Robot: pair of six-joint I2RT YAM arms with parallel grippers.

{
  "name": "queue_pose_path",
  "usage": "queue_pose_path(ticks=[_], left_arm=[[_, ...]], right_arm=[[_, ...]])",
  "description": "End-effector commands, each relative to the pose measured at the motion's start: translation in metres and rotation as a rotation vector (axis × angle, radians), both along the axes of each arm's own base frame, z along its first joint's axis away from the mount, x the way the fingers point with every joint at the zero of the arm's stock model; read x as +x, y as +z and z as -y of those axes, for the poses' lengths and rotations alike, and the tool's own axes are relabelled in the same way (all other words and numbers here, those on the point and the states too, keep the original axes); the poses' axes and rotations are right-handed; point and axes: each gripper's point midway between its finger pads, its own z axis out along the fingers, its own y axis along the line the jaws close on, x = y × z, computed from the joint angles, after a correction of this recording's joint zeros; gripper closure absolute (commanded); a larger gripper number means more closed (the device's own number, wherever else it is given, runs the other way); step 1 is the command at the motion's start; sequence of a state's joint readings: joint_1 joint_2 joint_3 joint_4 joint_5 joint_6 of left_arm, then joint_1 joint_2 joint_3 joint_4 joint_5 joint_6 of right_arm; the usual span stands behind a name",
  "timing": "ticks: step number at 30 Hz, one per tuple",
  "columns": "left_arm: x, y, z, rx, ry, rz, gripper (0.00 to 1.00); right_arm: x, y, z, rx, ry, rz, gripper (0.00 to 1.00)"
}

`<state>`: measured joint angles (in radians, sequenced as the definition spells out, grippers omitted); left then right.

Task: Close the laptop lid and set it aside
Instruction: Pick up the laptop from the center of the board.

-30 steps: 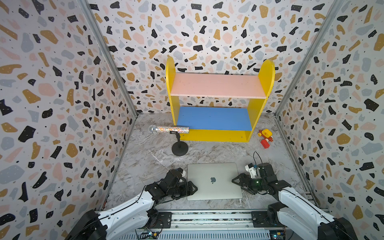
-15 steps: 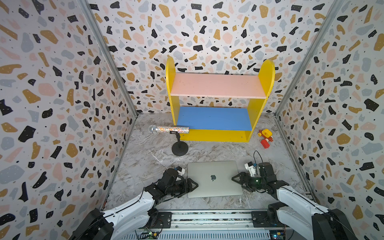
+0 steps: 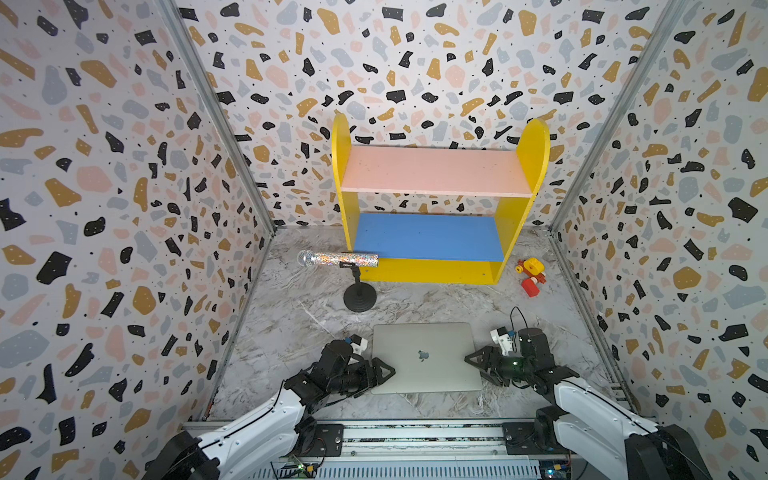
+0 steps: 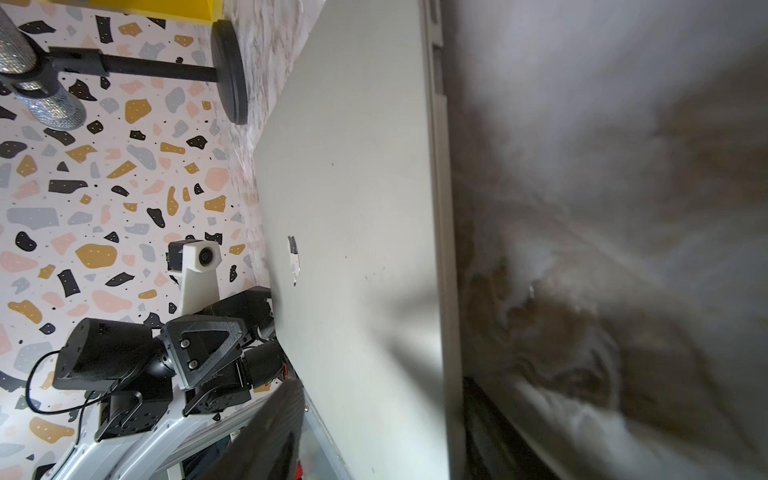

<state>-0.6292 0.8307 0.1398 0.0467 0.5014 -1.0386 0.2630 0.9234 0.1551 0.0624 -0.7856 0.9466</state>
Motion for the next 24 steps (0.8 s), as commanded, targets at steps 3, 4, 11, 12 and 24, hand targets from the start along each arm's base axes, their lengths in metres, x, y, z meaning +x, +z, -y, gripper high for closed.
queue_pose_path(ticks=[3,4,11,12,24], left_arm=[[-0.001,0.011,0.008,-0.07,-0.027,0.027,0.18],[-0.001,0.012,0.008,-0.072,-0.026,0.03,0.19],[-0.001,0.014,0.005,-0.063,-0.015,0.037,0.3],[0.0,0.014,0.004,-0.062,-0.013,0.039,0.32],[0.0,0.016,0.004,-0.062,-0.008,0.046,0.5]], right_arm=[[0.011,0.037,-0.012,0.106,0.02,0.101,0.43],[0.011,0.038,-0.012,0.108,0.019,0.104,0.43],[0.01,0.04,-0.012,0.112,0.024,0.112,0.48],[0.01,0.041,-0.012,0.114,0.025,0.115,0.49],[0.014,0.049,-0.014,0.146,0.013,0.123,0.65]])
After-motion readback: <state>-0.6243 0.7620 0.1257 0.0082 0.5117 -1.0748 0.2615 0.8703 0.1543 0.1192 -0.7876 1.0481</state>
